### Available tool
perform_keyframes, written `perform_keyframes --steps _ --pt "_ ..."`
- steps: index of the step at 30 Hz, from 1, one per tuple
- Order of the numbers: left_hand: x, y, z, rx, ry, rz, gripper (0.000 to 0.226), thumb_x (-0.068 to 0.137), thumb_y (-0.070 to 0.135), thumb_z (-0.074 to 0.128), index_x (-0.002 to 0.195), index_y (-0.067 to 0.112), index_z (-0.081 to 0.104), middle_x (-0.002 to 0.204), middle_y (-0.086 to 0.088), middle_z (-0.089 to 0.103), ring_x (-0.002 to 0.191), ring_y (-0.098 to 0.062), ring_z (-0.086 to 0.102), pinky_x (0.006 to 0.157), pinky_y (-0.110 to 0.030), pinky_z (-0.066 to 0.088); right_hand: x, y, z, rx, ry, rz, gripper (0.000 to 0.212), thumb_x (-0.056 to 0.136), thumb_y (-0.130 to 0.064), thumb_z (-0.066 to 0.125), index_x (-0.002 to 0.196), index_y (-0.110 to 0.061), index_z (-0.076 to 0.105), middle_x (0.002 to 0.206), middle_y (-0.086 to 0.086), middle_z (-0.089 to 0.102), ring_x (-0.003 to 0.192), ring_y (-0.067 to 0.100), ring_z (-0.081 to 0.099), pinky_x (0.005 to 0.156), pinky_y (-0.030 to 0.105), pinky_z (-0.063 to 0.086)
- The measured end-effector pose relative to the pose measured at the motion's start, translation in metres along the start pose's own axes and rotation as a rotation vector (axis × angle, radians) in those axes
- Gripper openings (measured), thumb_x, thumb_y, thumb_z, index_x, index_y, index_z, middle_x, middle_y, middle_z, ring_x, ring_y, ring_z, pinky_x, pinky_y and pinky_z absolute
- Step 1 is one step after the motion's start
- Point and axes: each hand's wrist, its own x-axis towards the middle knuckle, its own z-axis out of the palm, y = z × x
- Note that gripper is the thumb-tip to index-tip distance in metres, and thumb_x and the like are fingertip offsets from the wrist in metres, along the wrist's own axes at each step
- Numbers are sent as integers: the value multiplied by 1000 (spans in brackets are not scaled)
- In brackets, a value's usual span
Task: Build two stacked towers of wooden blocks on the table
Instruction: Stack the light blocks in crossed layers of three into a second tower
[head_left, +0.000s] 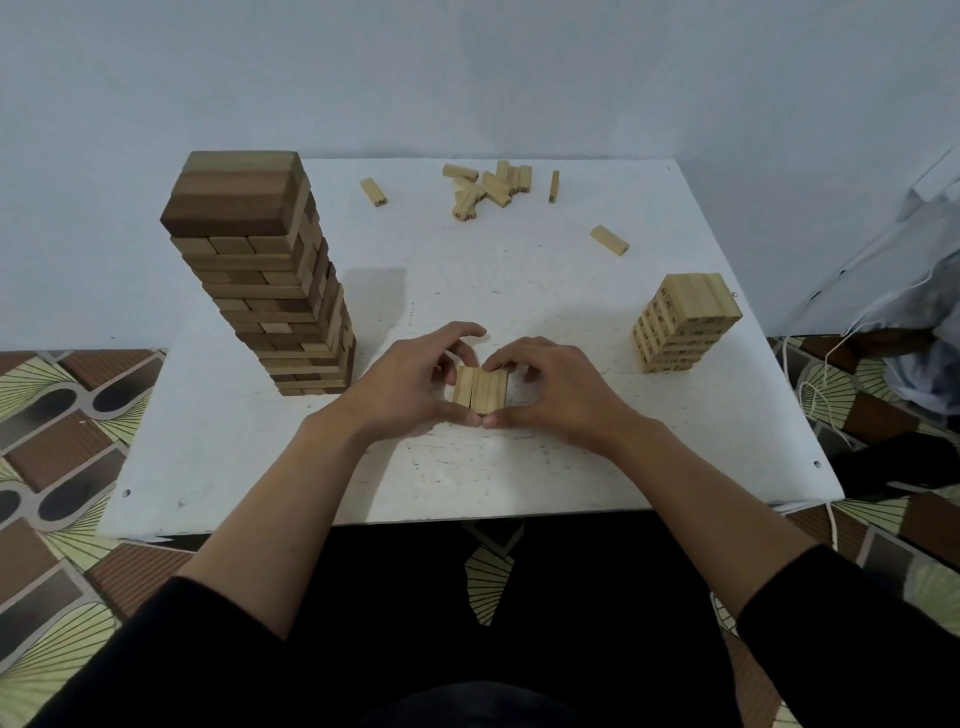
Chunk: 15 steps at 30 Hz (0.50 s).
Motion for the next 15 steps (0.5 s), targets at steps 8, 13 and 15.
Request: perform_keyframes --steps 8,13,15 --pt "-13 -3 6 37 104 6 90 65 34 95 142 37 49 120 11 56 100 -3 57 96 -28 50 -5 2 2 35 -2 -15 67 67 -41 91 127 -24 66 113 -17 63 108 -3 53 89 16 43" --pt "-27 -1 8 12 157 -14 87 73 37 90 146 37 44 121 10 51 110 -2 56 96 -19 45 -9 5 -2 125 16 9 68 71 -42 89 132 -27 63 117 -17 63 109 -6 55 90 9 43" --pt "-30 1 9 39 196 -13 78 78 35 86 145 34 46 120 10 54 107 -3 57 92 -18 46 -11 7 -6 179 45 11 57 80 -36 84 132 -25 63 119 -14 66 112 2 59 96 20 50"
